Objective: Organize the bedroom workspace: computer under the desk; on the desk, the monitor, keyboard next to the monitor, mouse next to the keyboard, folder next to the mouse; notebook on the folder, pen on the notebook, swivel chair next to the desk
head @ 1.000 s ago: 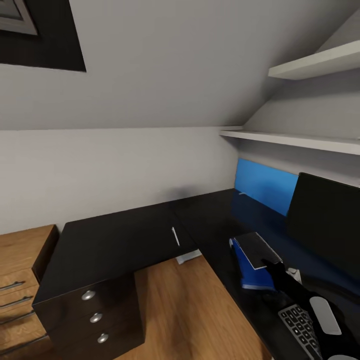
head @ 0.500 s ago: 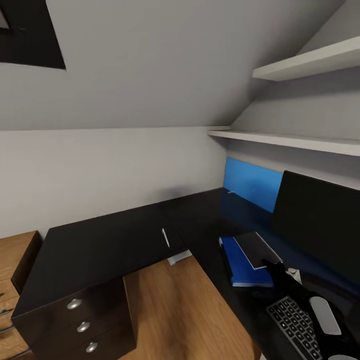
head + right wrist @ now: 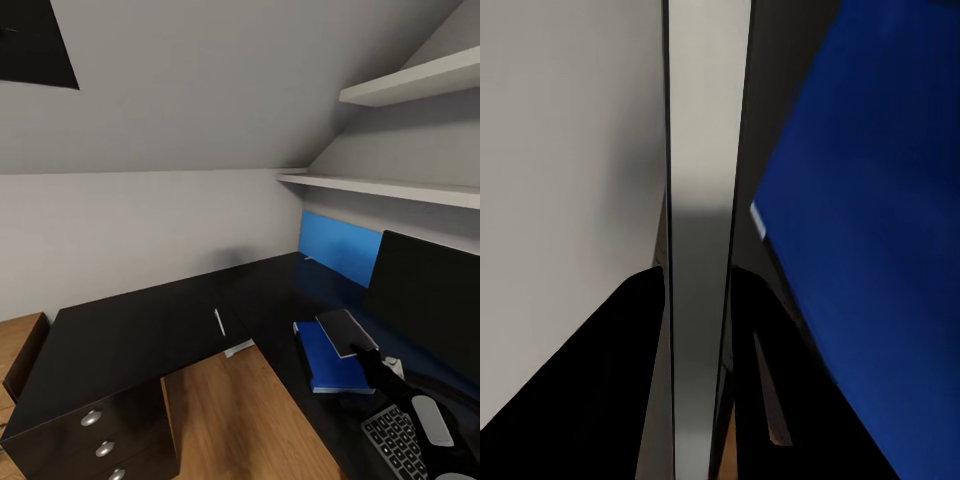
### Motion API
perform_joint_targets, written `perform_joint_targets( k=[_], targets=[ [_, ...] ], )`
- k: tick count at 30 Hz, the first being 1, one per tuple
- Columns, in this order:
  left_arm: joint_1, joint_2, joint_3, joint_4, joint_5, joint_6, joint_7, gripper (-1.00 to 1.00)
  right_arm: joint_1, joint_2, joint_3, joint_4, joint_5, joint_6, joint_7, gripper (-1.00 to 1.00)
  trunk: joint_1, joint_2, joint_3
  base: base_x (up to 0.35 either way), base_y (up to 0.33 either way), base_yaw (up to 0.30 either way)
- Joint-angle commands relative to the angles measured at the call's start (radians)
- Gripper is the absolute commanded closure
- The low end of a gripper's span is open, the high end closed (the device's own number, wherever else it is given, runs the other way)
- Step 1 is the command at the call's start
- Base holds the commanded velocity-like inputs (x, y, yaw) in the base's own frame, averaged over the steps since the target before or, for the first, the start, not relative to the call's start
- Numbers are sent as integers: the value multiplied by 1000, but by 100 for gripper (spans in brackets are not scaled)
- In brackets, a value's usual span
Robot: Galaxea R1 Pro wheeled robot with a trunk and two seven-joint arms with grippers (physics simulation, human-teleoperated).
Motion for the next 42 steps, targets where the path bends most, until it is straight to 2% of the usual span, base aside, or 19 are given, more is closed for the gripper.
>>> perform_joint_targets(
  k=[1,7,42],
  targets=[
    [-1,0,2,0,-11,-2,10,-100,-1,1,-3,0,-2,0,2,100,0,-1,-1,9,0,0],
    [-1,0,4,0,-9,0,12,-100,-1,3,-3,1,-1,-35,0,100,0,-1,-1,3,0,0],
    [-1,0,5,0,-8,1,13,-100,-1,11,0,1,0,-42,-1,100,134,-246,-111,0,0,0]
  ],
)
